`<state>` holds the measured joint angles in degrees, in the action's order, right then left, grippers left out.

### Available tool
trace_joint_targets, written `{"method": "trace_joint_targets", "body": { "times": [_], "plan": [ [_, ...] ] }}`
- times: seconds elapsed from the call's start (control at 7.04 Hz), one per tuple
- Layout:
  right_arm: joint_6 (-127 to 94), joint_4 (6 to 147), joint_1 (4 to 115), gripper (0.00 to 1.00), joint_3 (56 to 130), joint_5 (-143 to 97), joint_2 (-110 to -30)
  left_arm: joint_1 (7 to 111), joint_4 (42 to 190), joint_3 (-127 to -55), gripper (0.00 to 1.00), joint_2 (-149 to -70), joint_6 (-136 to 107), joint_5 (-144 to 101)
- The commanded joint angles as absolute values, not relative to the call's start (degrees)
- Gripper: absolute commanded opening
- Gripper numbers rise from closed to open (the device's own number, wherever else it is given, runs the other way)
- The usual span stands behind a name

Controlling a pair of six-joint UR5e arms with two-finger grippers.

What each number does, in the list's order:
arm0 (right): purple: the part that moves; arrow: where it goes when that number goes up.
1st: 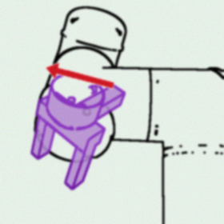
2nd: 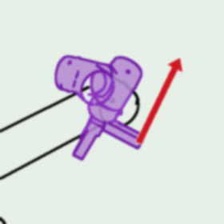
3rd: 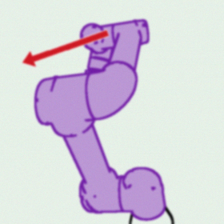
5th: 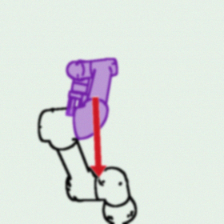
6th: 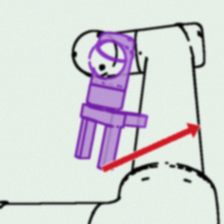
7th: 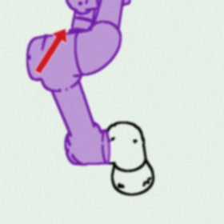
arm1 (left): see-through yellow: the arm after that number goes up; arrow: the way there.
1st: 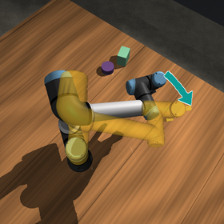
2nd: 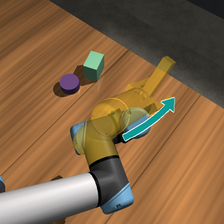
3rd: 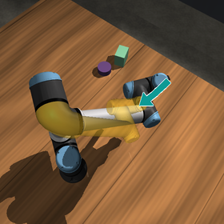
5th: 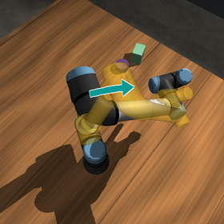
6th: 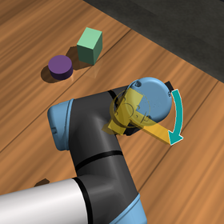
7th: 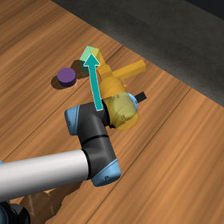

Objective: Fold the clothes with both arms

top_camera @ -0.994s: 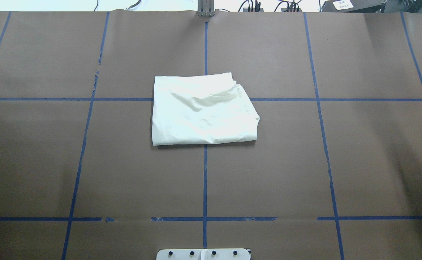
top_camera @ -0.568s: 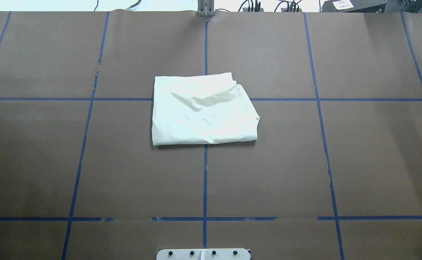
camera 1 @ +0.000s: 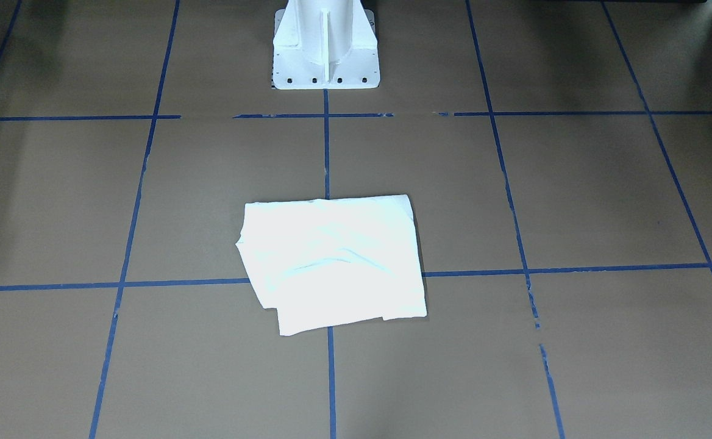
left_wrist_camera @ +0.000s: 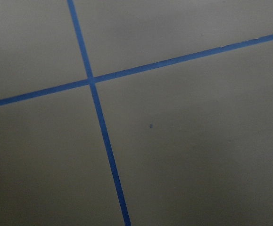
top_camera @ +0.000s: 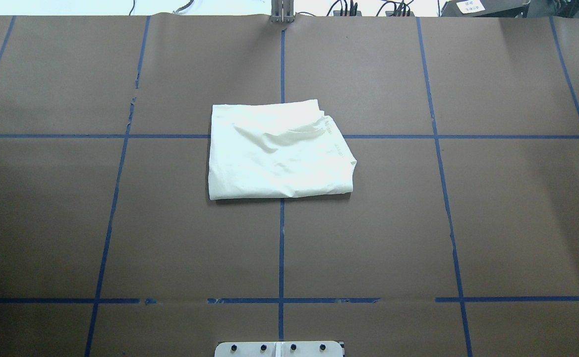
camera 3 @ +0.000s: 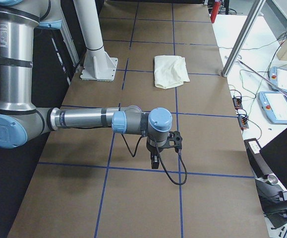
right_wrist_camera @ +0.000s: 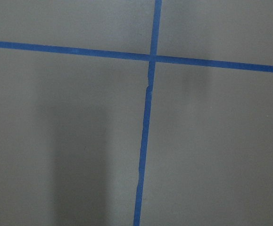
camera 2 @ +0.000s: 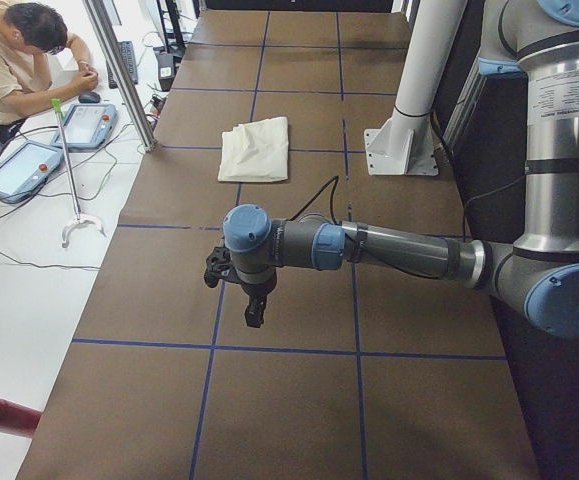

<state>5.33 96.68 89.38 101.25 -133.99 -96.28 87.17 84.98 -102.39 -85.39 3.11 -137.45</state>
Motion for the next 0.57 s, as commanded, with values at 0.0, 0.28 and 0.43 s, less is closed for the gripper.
{"method": "trace_joint_targets", "body": {
  "times": [0.0, 0.28, 0.43],
  "plan": [
    [5.36, 96.68, 89.38, 1.00, 101.43, -134.12, -97.03, 90.51, 87.17, -101.08, 1.00, -85.87, 1.14, -137.02],
    [5.36, 96.68, 89.38, 1.00, 101.69, -134.12, -97.03, 91.14, 87.97, -99.60, 1.00, -86.31, 1.05, -136.67],
    [5.27, 96.68, 89.38, 1.00, 101.60, -134.21, -97.12, 91.14, 89.20, -98.71, 1.00, -86.92, 1.05, -136.67]
  ]
}}
